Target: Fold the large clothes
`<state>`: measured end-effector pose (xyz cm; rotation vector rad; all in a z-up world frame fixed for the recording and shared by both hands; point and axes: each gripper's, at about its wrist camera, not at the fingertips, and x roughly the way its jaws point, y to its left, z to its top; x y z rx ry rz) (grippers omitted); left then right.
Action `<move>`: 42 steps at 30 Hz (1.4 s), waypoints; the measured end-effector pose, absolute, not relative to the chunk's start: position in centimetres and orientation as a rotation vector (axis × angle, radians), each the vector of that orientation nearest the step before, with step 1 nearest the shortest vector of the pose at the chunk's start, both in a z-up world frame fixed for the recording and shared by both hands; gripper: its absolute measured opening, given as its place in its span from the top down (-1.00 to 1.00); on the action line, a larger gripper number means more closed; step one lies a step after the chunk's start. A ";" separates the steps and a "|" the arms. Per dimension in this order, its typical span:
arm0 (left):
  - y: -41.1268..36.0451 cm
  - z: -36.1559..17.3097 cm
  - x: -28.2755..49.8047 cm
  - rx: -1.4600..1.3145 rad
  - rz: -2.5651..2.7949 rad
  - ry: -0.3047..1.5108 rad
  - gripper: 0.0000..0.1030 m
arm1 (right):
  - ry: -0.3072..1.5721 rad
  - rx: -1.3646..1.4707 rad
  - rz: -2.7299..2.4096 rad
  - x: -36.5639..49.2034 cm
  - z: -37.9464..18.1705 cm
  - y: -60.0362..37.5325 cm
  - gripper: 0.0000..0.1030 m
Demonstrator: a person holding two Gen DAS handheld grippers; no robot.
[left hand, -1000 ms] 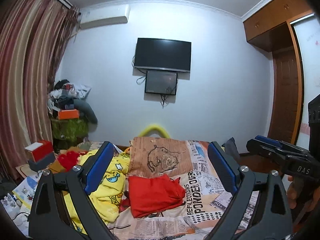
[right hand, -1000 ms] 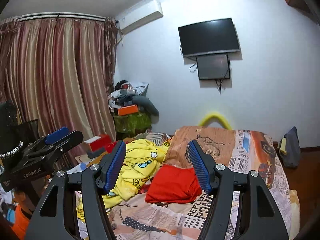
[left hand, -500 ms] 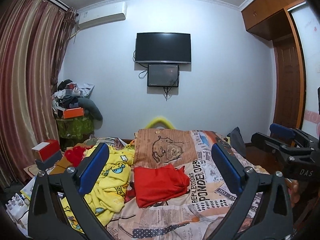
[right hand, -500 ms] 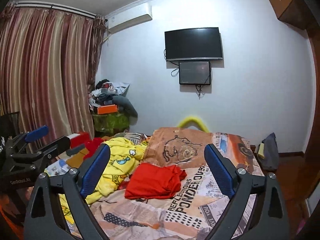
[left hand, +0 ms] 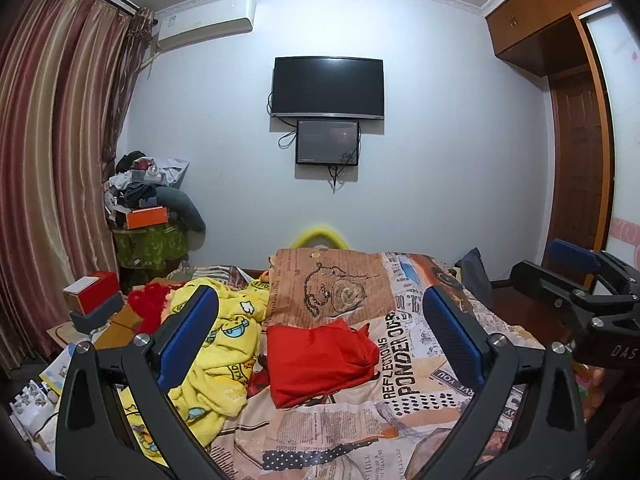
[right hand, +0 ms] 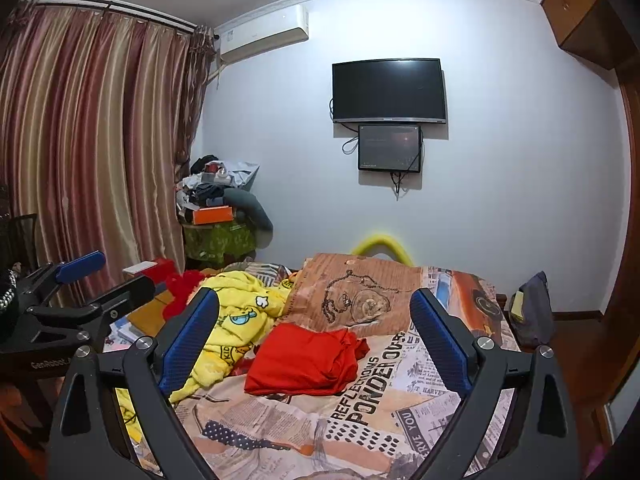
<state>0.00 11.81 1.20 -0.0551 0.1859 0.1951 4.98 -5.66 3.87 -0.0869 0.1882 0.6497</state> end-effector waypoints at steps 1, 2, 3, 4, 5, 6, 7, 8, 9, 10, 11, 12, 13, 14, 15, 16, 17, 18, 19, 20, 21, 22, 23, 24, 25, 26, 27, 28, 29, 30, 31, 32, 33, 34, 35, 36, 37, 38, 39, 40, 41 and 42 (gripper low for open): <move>11.8 1.2 0.0 -0.056 0.196 0.187 -0.99 | 0.188 -0.083 0.650 4.9 4.0 -5.7 -0.88; 11.8 1.1 0.1 -0.056 0.196 0.188 -0.99 | 0.188 -0.080 0.649 4.9 4.0 -5.8 -0.89; 11.8 1.1 0.1 -0.055 0.198 0.189 -0.99 | 0.188 -0.079 0.646 5.0 3.8 -5.8 -0.89; 11.8 1.1 0.1 -0.054 0.203 0.190 -0.99 | 0.188 -0.080 0.642 5.0 3.9 -5.8 -0.89; 11.8 1.1 0.2 -0.053 0.206 0.191 -0.99 | 0.188 -0.083 0.640 5.0 3.9 -5.9 -0.89; 11.8 1.1 0.2 -0.053 0.206 0.192 -0.99 | 0.189 -0.085 0.640 5.0 3.7 -5.8 -0.89; 11.8 1.1 0.2 -0.053 0.204 0.193 -0.99 | 0.190 -0.085 0.641 4.9 3.7 -5.9 -0.89; 11.7 1.1 0.2 -0.051 0.205 0.194 -0.99 | 0.192 -0.083 0.641 4.9 3.8 -6.0 -0.90; 11.7 1.1 0.3 -0.049 0.208 0.195 -0.99 | 0.194 -0.081 0.641 4.9 3.7 -6.0 -0.90; 11.7 1.0 0.3 -0.046 0.211 0.195 -0.99 | 0.197 -0.078 0.643 4.8 3.7 -6.0 -0.91; 11.6 1.0 0.3 -0.045 0.212 0.195 -0.99 | 0.200 -0.075 0.646 4.8 3.8 -6.1 -0.92; 11.6 1.0 0.3 -0.045 0.211 0.197 -0.99 | 0.202 -0.074 0.647 4.8 3.7 -6.1 -0.95; 11.6 1.0 0.3 -0.046 0.211 0.196 -0.99 | 0.202 -0.072 0.648 4.8 3.8 -6.2 -0.99; 11.6 1.0 0.3 -0.047 0.210 0.196 -0.99 | 0.200 -0.071 0.647 4.8 3.9 -6.3 -0.99; 11.6 0.9 0.3 -0.046 0.211 0.195 -0.99 | 0.198 -0.071 0.646 4.8 3.8 -6.3 -0.99; 11.6 0.9 0.3 -0.046 0.213 0.194 -0.99 | 0.195 -0.073 0.642 4.7 3.8 -6.3 -0.99; 11.6 0.9 0.3 -0.047 0.213 0.193 -0.99 | 0.191 -0.079 0.636 4.6 3.9 -6.3 -0.99; 11.6 0.8 0.3 -0.048 0.213 0.194 -0.99 | 0.188 -0.083 0.632 4.6 3.8 -6.3 -0.99; 11.6 0.8 0.3 -0.050 0.212 0.195 -0.99 | 0.184 -0.086 0.628 4.6 3.8 -6.3 -0.99; 11.6 0.8 0.3 -0.050 0.210 0.195 -0.99 | 0.183 -0.087 0.627 4.6 3.7 -6.3 -0.99; 11.6 0.8 0.3 -0.051 0.210 0.194 -0.99 | 0.184 -0.086 0.627 4.6 3.7 -6.4 -0.99; 11.6 0.7 0.3 -0.053 0.210 0.193 -0.99 | 0.187 -0.082 0.629 4.6 3.8 -6.5 -0.99; 11.5 0.7 0.3 -0.055 0.210 0.193 -0.99 | 0.190 -0.078 0.631 4.6 3.8 -6.5 -0.99; 11.6 0.7 0.3 -0.056 0.209 0.193 -0.99 | 0.192 -0.073 0.632 4.6 3.7 -6.5 -1.00; 11.5 0.6 0.3 -0.058 0.210 0.193 -0.99 | 0.195 -0.067 0.631 4.6 3.8 -6.6 -0.99; 11.5 0.6 0.3 -0.061 0.209 0.194 -0.99 | 0.197 -0.063 0.632 4.6 3.8 -6.6 -0.99; 11.5 0.6 0.3 -0.064 0.204 0.196 -0.99 | 0.198 -0.060 0.632 4.6 3.9 -6.6 -0.99; 11.5 0.5 0.3 -0.066 0.201 0.197 -0.99 | 0.199 -0.058 0.631 4.7 3.9 -6.6 -1.00; 11.6 0.5 0.2 -0.068 0.200 0.197 -0.99 | 0.200 -0.056 0.630 4.7 4.0 -6.6 -1.00; 11.5 0.5 0.3 -0.069 0.199 0.198 -0.99 | 0.200 -0.055 0.629 4.7 4.0 -6.6 -1.00; 11.5 0.5 0.3 -0.070 0.198 0.199 -0.99 | 0.201 -0.053 0.629 4.8 3.9 -6.7 -1.00; 11.5 0.5 0.3 -0.070 0.197 0.199 -0.99 | 0.201 -0.050 0.629 4.8 3.9 -6.8 -1.00; 11.5 0.5 0.3 -0.072 0.197 0.200 -0.99 | 0.202 -0.048 0.629 4.8 3.9 -6.8 -1.00; 11.5 0.5 0.4 -0.073 0.194 0.201 -0.99 | 0.203 -0.047 0.629 4.8 4.0 -6.8 -0.99; 11.4 0.5 0.4 -0.075 0.192 0.201 -0.99 | 0.202 -0.045 0.628 4.8 4.0 -6.9 -1.00; 11.4 0.5 0.4 -0.076 0.193 0.201 -0.99 | 0.203 -0.044 0.628 4.8 4.0 -6.8 -1.00; 11.4 0.5 0.4 -0.078 0.192 0.202 -0.99 | 0.203 -0.044 0.628 4.8 4.1 -6.8 -0.99; 11.4 0.5 0.5 -0.078 0.187 0.211 -0.99 | 0.201 -0.044 0.628 4.8 4.1 -6.8 -0.99; 11.3 0.5 0.6 -0.077 0.183 0.216 -0.99 | 0.201 -0.044 0.627 4.8 4.0 -6.8 -0.99; 11.3 0.4 0.7 -0.077 0.179 0.218 -0.99 | 0.201 -0.043 0.626 4.9 4.1 -6.8 -1.00; 11.2 0.4 0.6 -0.077 0.180 0.217 -0.99 | 0.202 -0.041 0.627 4.9 4.1 -6.8 -1.00; 11.1 0.4 0.6 -0.075 0.181 0.216 -0.99 | 0.204 -0.040 0.629 4.9 4.1 -6.8 -1.00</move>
